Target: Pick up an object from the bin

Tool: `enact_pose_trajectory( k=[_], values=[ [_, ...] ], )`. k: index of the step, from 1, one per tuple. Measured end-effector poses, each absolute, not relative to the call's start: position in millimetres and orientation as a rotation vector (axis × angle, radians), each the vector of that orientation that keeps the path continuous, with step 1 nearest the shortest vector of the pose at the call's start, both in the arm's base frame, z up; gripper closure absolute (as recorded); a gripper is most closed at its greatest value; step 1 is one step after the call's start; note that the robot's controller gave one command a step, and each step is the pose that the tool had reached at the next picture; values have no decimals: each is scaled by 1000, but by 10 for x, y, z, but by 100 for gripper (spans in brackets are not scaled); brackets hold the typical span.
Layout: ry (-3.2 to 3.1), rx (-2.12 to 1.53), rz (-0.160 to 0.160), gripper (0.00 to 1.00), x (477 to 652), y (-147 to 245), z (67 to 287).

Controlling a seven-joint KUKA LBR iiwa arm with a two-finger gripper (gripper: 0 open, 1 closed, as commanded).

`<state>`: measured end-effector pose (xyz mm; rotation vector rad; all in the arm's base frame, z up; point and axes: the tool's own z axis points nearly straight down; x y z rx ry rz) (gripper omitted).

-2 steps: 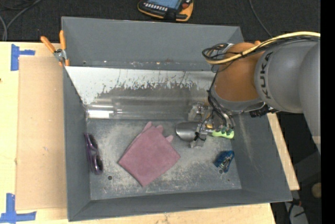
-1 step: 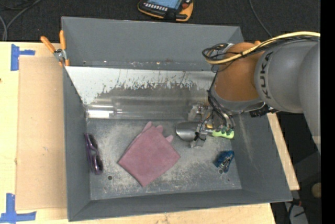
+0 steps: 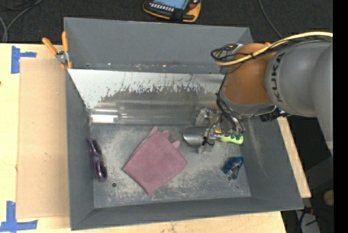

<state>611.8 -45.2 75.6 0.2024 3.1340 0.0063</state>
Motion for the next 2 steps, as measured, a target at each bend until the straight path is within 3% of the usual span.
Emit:
enact_pose_trajectory(
  k=[2],
  values=[
    [3134,201,6,100,6117,-451,889]
  ],
)
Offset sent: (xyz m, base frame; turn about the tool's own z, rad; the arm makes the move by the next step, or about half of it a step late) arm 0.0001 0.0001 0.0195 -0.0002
